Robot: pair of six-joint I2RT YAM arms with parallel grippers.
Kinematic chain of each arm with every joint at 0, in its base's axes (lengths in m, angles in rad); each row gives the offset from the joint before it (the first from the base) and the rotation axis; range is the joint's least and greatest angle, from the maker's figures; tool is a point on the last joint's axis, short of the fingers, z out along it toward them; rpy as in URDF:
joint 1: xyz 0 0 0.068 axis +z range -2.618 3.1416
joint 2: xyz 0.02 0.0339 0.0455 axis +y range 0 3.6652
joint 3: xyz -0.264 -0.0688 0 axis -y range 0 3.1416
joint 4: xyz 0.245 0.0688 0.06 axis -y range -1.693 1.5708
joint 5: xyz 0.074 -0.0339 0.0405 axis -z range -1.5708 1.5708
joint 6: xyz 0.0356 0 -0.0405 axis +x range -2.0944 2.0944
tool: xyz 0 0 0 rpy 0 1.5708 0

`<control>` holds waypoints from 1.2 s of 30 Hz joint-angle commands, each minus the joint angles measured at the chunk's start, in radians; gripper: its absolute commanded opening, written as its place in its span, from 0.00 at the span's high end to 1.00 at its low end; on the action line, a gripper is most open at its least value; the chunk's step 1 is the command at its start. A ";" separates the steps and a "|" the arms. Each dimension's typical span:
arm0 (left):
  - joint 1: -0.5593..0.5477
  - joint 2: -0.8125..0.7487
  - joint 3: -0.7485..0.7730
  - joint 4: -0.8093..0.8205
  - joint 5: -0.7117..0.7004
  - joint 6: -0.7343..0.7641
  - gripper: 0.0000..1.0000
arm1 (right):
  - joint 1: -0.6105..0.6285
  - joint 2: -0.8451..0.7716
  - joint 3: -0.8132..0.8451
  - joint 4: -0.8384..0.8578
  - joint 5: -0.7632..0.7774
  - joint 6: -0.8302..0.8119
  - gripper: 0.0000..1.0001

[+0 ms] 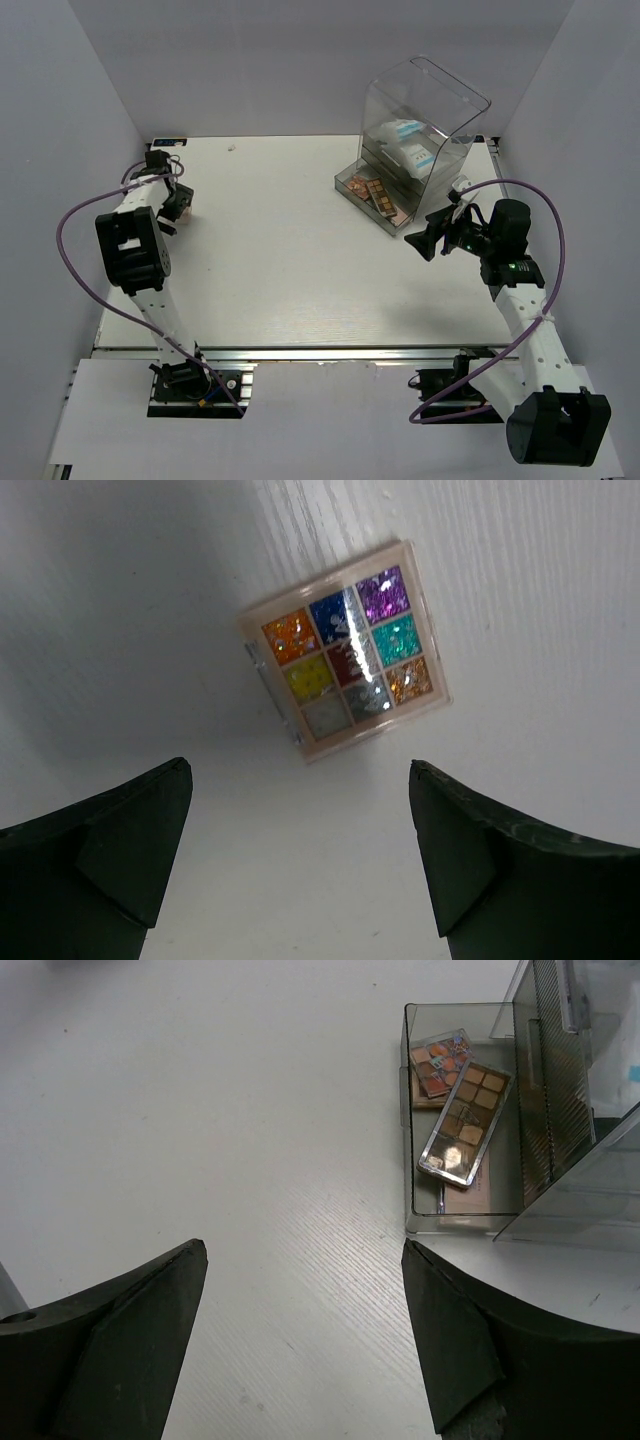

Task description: Organize the makeup

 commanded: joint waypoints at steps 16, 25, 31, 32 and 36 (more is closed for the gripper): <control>0.047 0.282 0.405 -0.344 0.009 -0.288 0.02 | -0.004 -0.009 -0.020 0.037 0.014 0.012 0.16; 0.075 0.384 0.483 -0.498 0.023 -0.319 0.02 | -0.004 -0.001 -0.011 0.051 0.008 0.014 0.16; 0.078 0.368 0.509 -0.404 0.032 -0.273 0.02 | -0.004 -0.015 -0.017 0.043 0.012 0.008 0.16; 0.076 0.317 0.486 -0.365 0.026 -0.258 0.02 | -0.004 -0.017 -0.020 0.043 0.011 0.009 0.16; 0.076 0.159 0.322 -0.135 0.016 -0.076 0.02 | -0.004 -0.021 -0.027 0.044 0.012 0.011 0.16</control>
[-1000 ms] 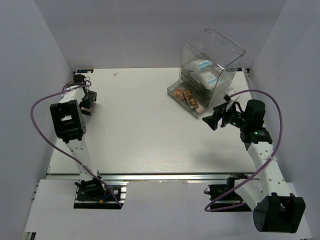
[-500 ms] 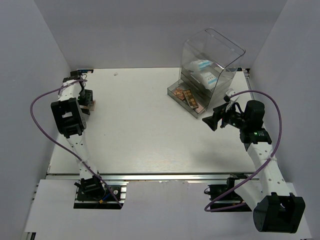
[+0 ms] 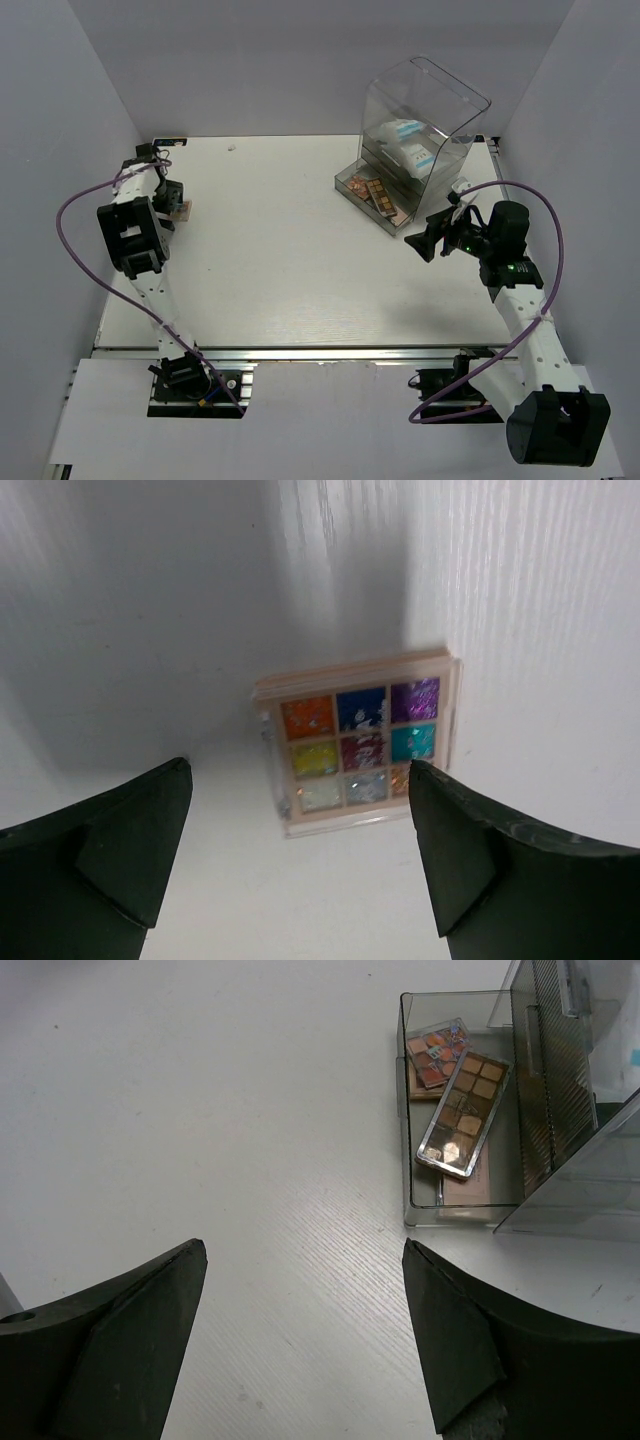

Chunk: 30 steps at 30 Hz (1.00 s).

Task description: Organize the makeup

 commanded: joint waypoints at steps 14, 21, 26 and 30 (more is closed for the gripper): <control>-0.003 -0.390 -0.520 0.577 0.163 0.981 0.03 | -0.002 -0.016 -0.016 0.063 -0.012 0.017 0.16; -0.067 -0.282 -0.456 0.601 0.126 1.205 0.03 | -0.004 -0.014 0.001 0.044 -0.015 -0.007 0.15; -0.093 -0.295 -0.522 0.718 0.099 1.385 0.05 | -0.004 -0.007 -0.001 0.046 -0.015 -0.017 0.14; -0.078 -0.262 -0.456 0.675 0.067 1.397 0.05 | -0.004 0.004 -0.006 0.061 -0.015 -0.012 0.14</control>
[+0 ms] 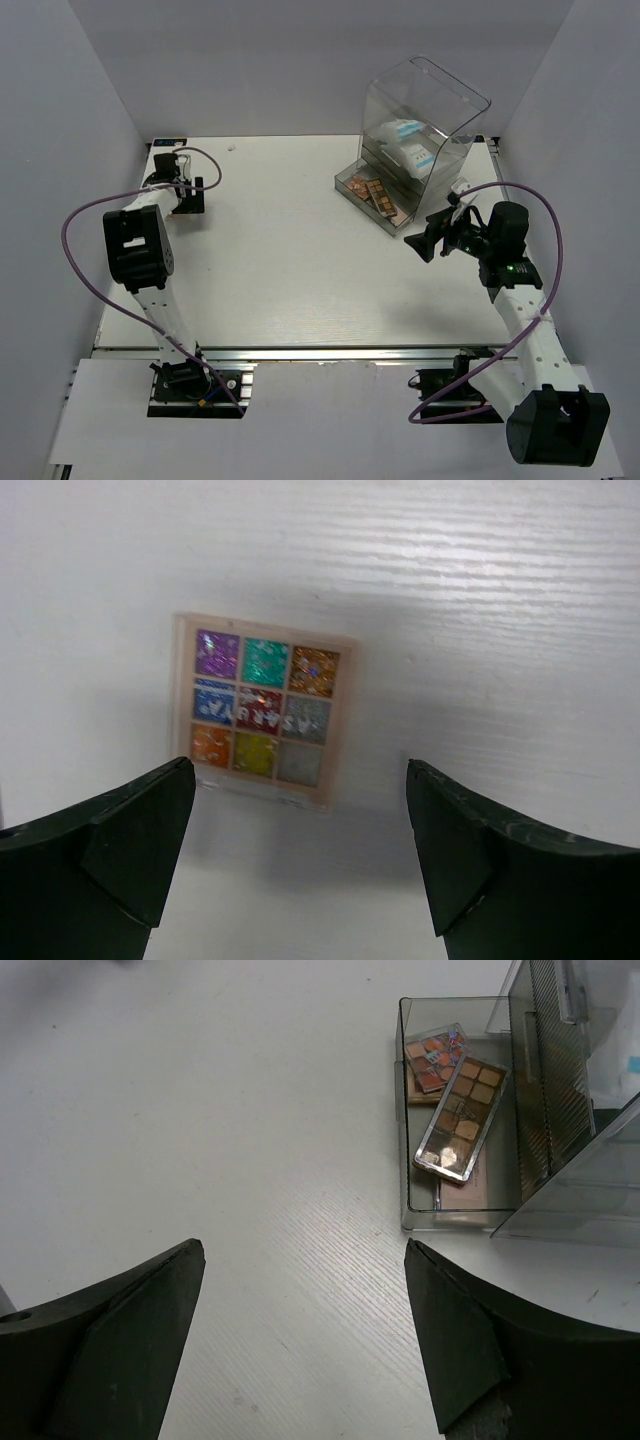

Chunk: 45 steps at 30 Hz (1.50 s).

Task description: Organize the makeup

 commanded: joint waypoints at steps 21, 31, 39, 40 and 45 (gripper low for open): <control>0.087 0.069 0.111 0.031 0.129 0.160 0.04 | -0.004 0.078 0.027 0.055 -0.008 0.017 0.14; 0.130 0.074 0.068 0.029 0.347 0.138 0.04 | -0.002 0.090 0.032 0.052 -0.006 0.017 0.14; 0.136 0.091 0.057 0.026 0.408 0.126 0.04 | -0.002 0.094 0.033 0.049 -0.004 0.019 0.14; 0.135 0.092 0.054 0.023 0.405 0.124 0.04 | -0.004 0.096 0.036 0.049 -0.003 0.019 0.14; 0.135 0.094 0.034 0.011 0.376 0.117 0.09 | -0.004 0.099 0.039 0.052 -0.003 0.019 0.14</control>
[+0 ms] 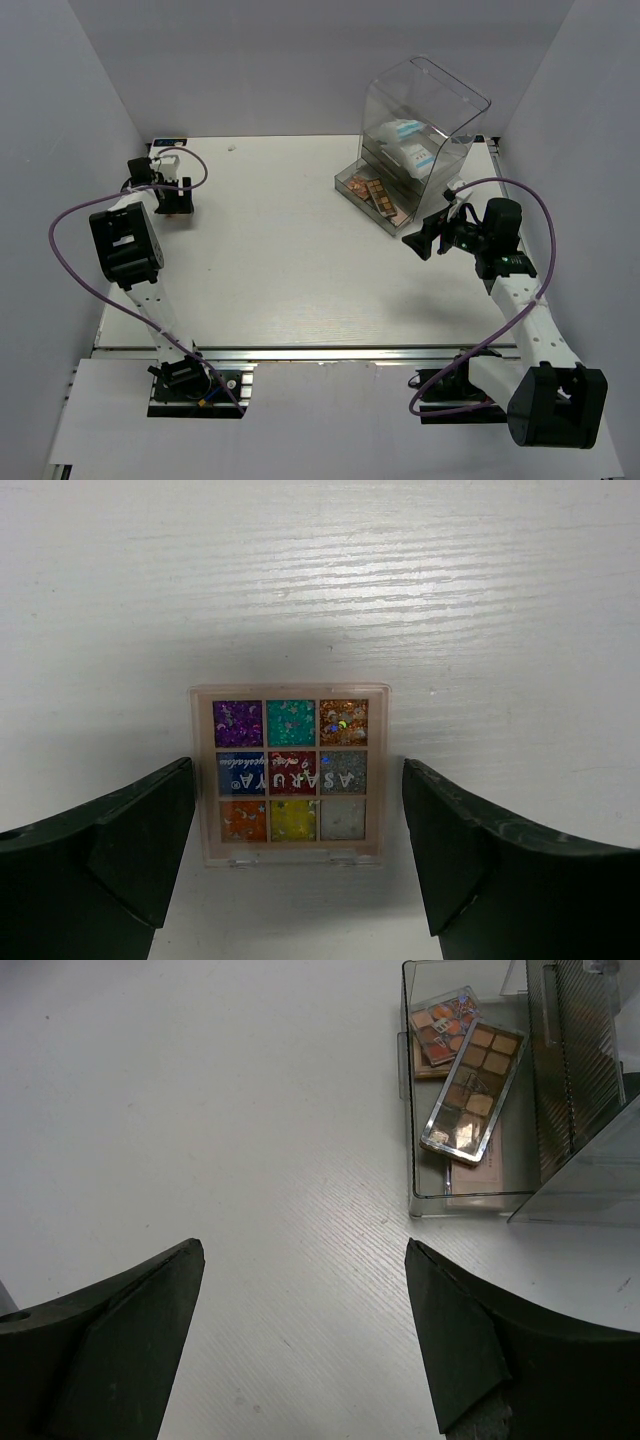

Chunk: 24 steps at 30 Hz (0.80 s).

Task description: Organize the makeup

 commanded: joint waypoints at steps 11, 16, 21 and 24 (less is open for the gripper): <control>0.002 -0.049 -0.115 -0.008 -0.142 -0.063 0.59 | -0.002 -0.007 0.036 0.034 -0.005 0.013 0.14; -0.023 -0.136 -0.129 0.100 -0.046 -0.164 0.78 | -0.004 -0.016 0.036 0.041 -0.011 0.022 0.14; -0.134 -0.276 -0.231 0.294 0.094 -0.359 0.81 | -0.004 -0.033 0.042 0.039 -0.013 0.028 0.14; -0.238 -0.357 -0.276 0.406 0.117 -0.462 0.85 | -0.004 -0.050 0.042 0.041 -0.011 0.025 0.14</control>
